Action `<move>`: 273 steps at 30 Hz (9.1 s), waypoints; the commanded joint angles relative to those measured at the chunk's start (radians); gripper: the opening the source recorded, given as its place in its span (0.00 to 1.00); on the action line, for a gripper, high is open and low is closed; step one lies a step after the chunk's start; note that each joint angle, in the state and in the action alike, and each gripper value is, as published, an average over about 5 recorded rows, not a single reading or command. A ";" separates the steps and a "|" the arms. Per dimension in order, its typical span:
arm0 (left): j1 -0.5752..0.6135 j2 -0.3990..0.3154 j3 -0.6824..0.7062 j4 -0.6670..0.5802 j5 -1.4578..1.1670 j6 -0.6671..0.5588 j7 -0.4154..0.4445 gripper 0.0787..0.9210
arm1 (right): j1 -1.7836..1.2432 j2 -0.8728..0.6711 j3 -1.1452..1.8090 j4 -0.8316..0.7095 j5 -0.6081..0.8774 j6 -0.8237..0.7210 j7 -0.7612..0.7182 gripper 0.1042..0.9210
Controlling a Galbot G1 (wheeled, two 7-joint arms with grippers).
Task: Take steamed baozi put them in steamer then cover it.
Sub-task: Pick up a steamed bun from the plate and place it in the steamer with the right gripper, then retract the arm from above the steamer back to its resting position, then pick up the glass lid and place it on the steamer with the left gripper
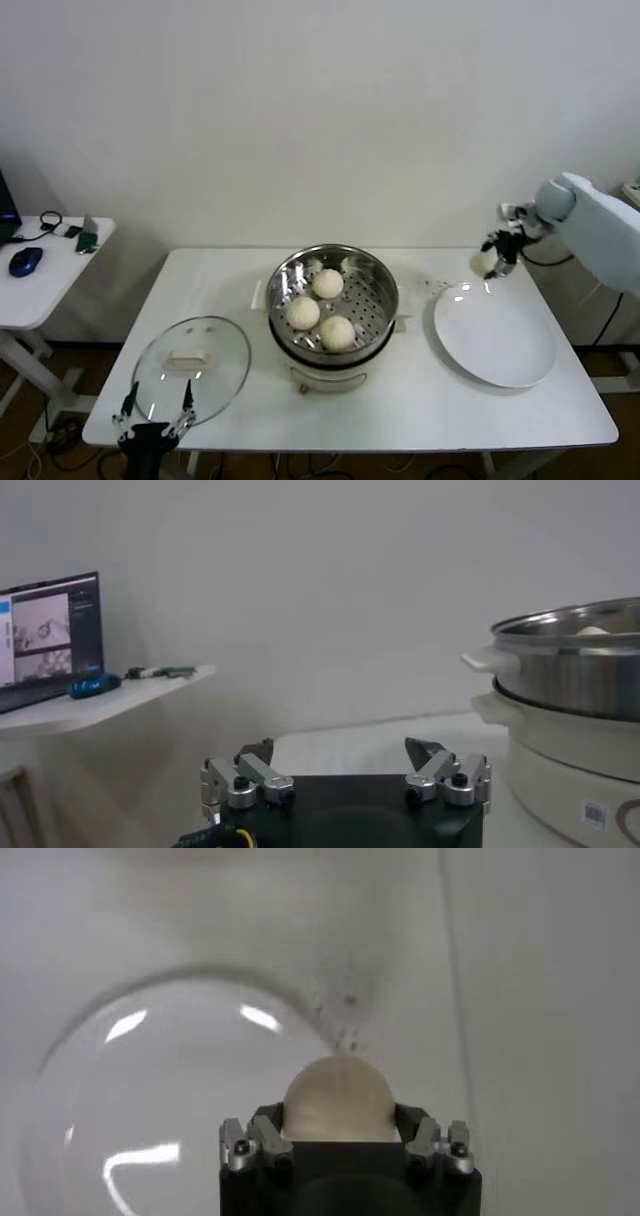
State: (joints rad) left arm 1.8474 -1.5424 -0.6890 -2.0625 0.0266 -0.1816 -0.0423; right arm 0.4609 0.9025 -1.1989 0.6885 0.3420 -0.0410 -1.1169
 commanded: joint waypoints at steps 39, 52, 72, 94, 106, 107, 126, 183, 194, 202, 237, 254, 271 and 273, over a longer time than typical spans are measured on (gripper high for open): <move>-0.015 0.033 0.025 -0.024 -0.027 0.004 -0.011 0.88 | 0.323 0.335 -0.687 0.545 0.671 -0.278 0.283 0.75; -0.025 0.029 0.030 -0.015 -0.026 0.007 -0.012 0.88 | 0.300 0.327 -0.655 0.531 0.634 -0.294 0.276 0.84; -0.035 0.027 0.026 -0.020 0.010 -0.009 -0.041 0.88 | 0.378 -0.036 -0.484 0.619 0.629 -0.083 0.340 0.88; -0.044 0.012 0.030 -0.071 0.435 0.085 -0.104 0.88 | -0.839 -0.509 0.813 0.758 0.525 0.247 0.923 0.88; -0.075 0.040 0.023 -0.102 0.980 0.297 -0.137 0.88 | -1.506 -0.292 1.590 0.797 0.378 0.131 1.012 0.88; -0.081 0.046 0.024 -0.098 1.029 0.310 -0.135 0.88 | -1.532 -0.270 1.620 0.798 0.373 0.129 1.011 0.88; -0.238 0.054 0.079 0.176 1.491 0.313 -0.048 0.88 | -1.814 0.010 1.866 0.975 0.265 -0.051 1.105 0.88; -0.519 0.076 0.014 0.515 1.485 0.191 -0.088 0.82 | -1.898 0.132 1.958 0.985 0.141 -0.001 1.016 0.88; -0.512 0.074 0.018 0.522 1.473 0.186 -0.097 0.45 | -1.891 0.160 1.956 0.984 0.109 0.005 1.008 0.88; -0.497 0.086 0.023 0.484 1.432 0.192 -0.121 0.17 | -1.889 0.163 1.962 0.981 0.101 0.011 1.002 0.88; -0.302 0.477 0.166 -0.147 1.205 0.698 -0.106 0.08 | -1.720 0.069 1.783 0.864 0.068 0.077 0.939 0.88; -0.866 0.560 0.681 -0.004 1.239 0.947 0.235 0.08 | -1.696 0.106 1.761 0.833 0.009 0.073 0.945 0.88; -1.002 0.266 0.841 0.129 1.380 0.967 0.357 0.08 | -1.690 0.114 1.795 0.805 0.038 0.112 0.942 0.88; -0.993 0.244 0.854 0.136 1.389 0.967 0.360 0.08 | -1.686 0.114 1.796 0.800 0.041 0.123 0.942 0.88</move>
State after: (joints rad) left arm 0.9366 -1.1343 0.0491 -1.9882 1.3380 0.7371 0.2400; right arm -1.2338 1.0158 0.5939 1.5006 0.3753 0.0540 -0.1738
